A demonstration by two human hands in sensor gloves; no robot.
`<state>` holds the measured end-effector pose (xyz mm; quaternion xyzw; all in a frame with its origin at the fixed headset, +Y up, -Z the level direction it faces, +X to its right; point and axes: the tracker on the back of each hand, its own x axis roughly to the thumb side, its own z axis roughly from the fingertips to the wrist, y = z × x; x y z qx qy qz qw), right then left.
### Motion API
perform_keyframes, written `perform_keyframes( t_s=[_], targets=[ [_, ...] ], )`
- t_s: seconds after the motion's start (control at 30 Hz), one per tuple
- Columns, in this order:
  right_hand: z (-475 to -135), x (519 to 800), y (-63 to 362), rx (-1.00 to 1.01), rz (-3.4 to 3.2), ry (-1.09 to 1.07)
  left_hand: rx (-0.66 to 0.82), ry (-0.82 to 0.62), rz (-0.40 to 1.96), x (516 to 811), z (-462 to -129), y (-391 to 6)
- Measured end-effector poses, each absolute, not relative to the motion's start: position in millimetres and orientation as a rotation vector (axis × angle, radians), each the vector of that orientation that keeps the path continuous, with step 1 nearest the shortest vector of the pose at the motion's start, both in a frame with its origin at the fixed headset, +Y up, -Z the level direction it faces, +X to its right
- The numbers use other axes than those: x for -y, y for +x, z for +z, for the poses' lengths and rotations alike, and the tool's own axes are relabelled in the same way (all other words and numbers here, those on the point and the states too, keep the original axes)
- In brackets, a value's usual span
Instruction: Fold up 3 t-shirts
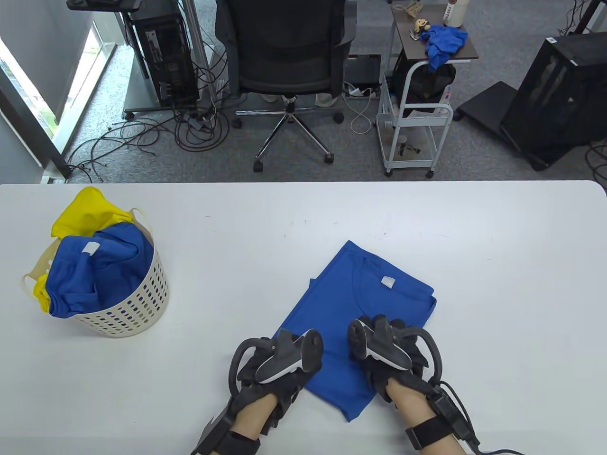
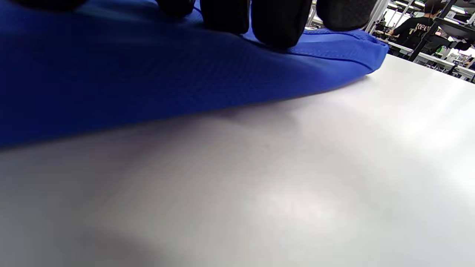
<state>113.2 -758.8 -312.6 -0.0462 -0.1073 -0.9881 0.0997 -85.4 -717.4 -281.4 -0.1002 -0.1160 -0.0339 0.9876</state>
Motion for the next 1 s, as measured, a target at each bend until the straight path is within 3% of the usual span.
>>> perform_keyframes(
  t_s=[0.13,0.33,0.5,0.63,0.7,0.9,1.0],
  targets=[
    [-320,758,126,0.488,-2.955,-0.063,0.201,-0.171,0.028,708,-283,-108],
    [-328,754,165,0.499,-2.918,0.109,0.158,-0.183,0.030,710,-288,-119],
    [-325,752,189,0.341,-2.847,0.199,0.148,-0.172,0.034,709,-288,-121],
    [-314,734,189,0.075,-3.086,0.150,0.135,-0.175,0.022,709,-289,-121],
    [-311,734,182,0.138,-3.216,0.053,0.133,-0.176,0.017,710,-289,-122],
    [-311,771,161,0.725,-3.044,-0.128,0.129,-0.189,0.002,712,-289,-121],
    [-312,776,162,0.739,-3.059,-0.110,0.127,-0.189,0.004,712,-289,-122]
  ],
)
